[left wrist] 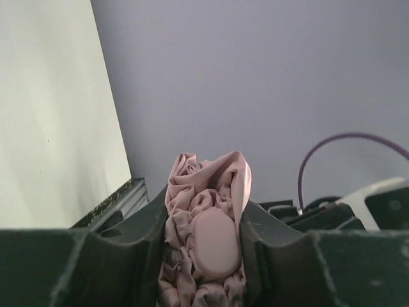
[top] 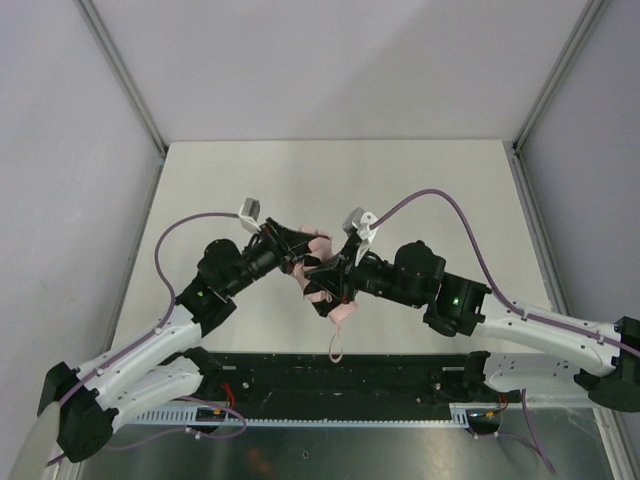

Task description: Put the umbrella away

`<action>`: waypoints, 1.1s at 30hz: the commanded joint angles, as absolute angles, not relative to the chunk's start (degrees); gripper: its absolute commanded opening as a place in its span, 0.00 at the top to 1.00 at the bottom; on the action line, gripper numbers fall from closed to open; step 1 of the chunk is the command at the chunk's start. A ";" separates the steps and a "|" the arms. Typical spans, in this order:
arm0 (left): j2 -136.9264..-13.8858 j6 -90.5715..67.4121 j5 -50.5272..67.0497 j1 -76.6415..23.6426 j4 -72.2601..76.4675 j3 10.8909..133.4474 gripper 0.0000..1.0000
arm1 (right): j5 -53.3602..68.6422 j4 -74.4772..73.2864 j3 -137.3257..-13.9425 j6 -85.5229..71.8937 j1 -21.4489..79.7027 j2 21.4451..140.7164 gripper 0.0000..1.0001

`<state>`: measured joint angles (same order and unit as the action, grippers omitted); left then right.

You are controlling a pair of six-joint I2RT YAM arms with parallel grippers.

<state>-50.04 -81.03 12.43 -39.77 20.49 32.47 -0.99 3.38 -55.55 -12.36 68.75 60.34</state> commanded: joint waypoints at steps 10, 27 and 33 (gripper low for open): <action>-49.95 -75.80 20.43 -40.34 21.46 36.17 1.00 | 16.52 18.46 -52.08 -25.97 64.05 62.80 1.00; -49.99 -78.40 18.93 -41.32 21.43 34.37 1.00 | 2.87 21.21 -52.07 -43.61 61.24 64.31 1.00; -51.23 -80.35 18.82 -41.38 20.91 36.28 1.00 | 2.55 20.60 -51.28 -34.72 65.09 63.44 1.00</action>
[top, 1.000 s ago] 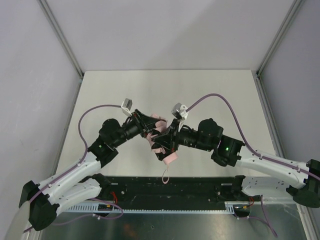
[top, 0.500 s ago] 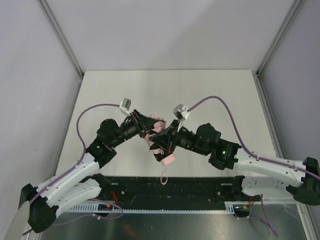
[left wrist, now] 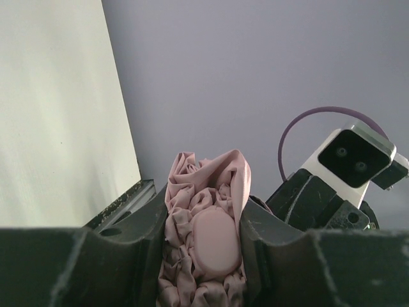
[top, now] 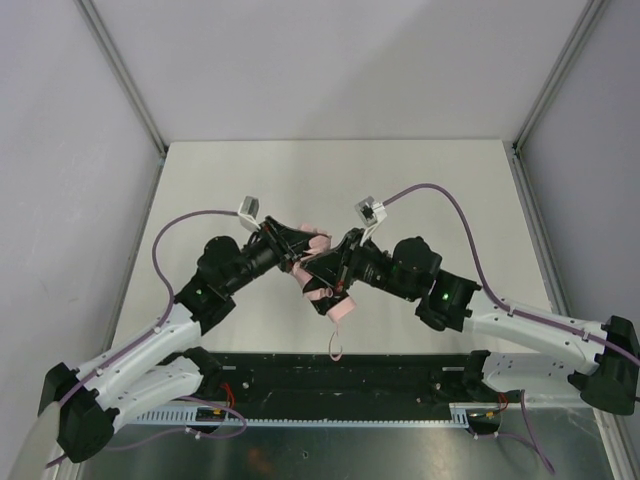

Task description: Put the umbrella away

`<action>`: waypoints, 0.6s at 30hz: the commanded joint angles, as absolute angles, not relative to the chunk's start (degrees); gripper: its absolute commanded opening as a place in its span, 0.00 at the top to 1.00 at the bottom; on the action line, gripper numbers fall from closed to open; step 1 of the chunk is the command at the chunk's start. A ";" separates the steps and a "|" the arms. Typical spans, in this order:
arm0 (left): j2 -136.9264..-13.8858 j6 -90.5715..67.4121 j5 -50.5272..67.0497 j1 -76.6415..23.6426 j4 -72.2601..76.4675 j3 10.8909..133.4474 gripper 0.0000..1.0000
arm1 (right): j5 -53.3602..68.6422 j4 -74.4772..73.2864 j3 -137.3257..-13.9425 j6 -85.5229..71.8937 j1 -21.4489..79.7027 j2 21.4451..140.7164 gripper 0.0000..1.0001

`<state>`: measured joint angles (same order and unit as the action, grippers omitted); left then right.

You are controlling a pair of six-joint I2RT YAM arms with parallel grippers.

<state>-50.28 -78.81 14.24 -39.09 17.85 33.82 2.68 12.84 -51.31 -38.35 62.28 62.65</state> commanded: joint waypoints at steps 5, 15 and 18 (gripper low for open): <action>-52.24 -83.87 19.79 -41.39 19.04 37.94 1.00 | -11.41 18.77 -52.19 -17.33 73.96 64.46 1.00; -52.45 -87.89 19.64 -40.74 14.60 42.95 1.00 | -31.85 15.55 -52.43 0.85 84.87 78.84 1.00; -52.99 -88.58 19.47 -40.20 14.00 44.41 1.00 | -32.05 12.37 -52.28 -2.23 85.66 82.20 1.00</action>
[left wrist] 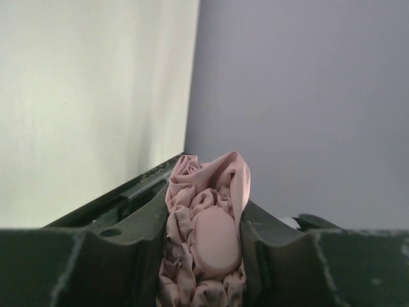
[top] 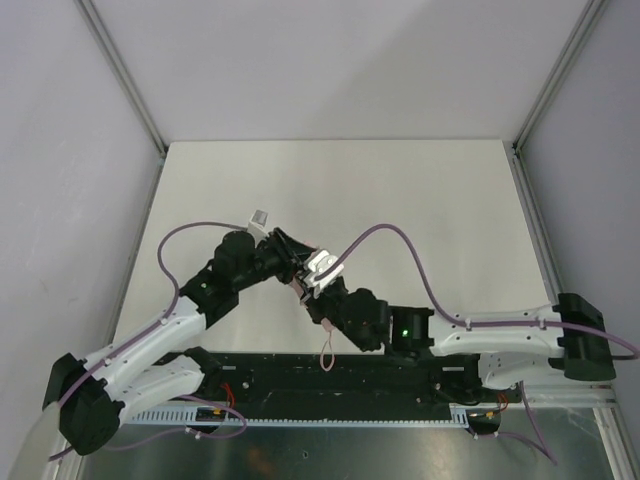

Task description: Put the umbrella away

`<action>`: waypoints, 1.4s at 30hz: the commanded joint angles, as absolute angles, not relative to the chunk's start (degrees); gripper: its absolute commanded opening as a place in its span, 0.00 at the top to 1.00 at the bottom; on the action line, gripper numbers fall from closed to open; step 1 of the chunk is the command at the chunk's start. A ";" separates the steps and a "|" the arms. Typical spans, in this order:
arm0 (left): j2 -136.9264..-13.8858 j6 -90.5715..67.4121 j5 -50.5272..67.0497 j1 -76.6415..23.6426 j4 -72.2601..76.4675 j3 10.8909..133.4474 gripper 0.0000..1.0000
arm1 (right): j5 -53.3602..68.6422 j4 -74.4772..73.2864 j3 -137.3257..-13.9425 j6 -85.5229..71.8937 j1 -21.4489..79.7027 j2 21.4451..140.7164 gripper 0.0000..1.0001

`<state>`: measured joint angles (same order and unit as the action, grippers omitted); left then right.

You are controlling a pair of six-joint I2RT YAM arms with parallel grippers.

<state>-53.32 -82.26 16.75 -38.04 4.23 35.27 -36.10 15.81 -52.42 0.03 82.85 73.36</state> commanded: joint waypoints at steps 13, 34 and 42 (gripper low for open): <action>-52.26 -94.58 6.65 -38.98 11.98 41.71 1.00 | -31.80 10.54 -50.14 -3.53 87.88 89.97 0.95; -61.44 -65.63 15.51 -24.69 18.08 41.08 1.00 | -20.23 -5.72 -51.75 -11.23 78.05 54.06 0.56; -61.42 -36.96 33.93 -20.18 27.10 41.71 1.00 | 27.53 -16.03 -55.68 -26.11 40.73 56.73 0.03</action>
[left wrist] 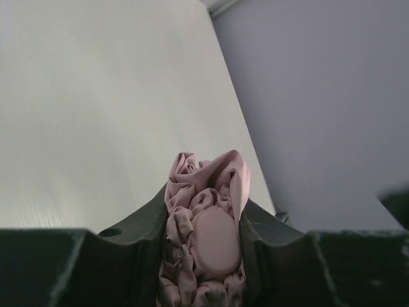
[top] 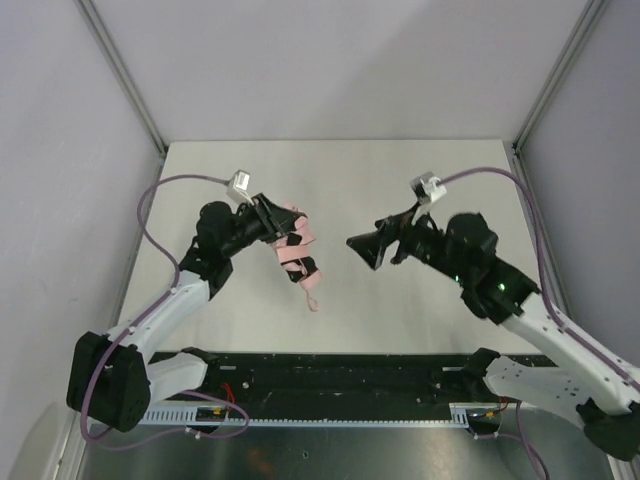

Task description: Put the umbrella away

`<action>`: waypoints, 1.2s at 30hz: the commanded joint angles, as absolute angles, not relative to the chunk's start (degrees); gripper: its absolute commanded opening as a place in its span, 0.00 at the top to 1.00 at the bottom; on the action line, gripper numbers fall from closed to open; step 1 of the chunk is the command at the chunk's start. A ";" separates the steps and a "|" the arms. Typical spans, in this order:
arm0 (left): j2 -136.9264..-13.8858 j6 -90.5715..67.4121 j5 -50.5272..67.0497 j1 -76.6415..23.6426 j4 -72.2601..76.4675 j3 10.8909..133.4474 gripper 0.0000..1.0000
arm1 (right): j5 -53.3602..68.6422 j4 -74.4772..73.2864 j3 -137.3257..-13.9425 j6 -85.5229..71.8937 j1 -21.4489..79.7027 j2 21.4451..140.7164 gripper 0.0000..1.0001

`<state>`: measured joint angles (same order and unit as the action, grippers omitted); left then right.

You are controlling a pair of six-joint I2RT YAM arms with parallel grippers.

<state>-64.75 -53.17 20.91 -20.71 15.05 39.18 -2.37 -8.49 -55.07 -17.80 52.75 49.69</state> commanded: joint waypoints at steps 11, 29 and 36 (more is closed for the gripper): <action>-60.10 -47.52 45.90 -25.97 42.41 39.59 0.99 | 39.36 22.82 -46.29 -30.48 45.08 67.80 0.01; -55.81 -54.92 47.70 -28.54 44.34 38.63 0.15 | 35.12 46.79 -43.14 -45.30 48.74 76.60 0.85; -50.67 -58.97 51.08 -15.13 39.65 37.08 0.01 | 35.54 44.40 -39.15 -46.27 46.79 75.12 0.92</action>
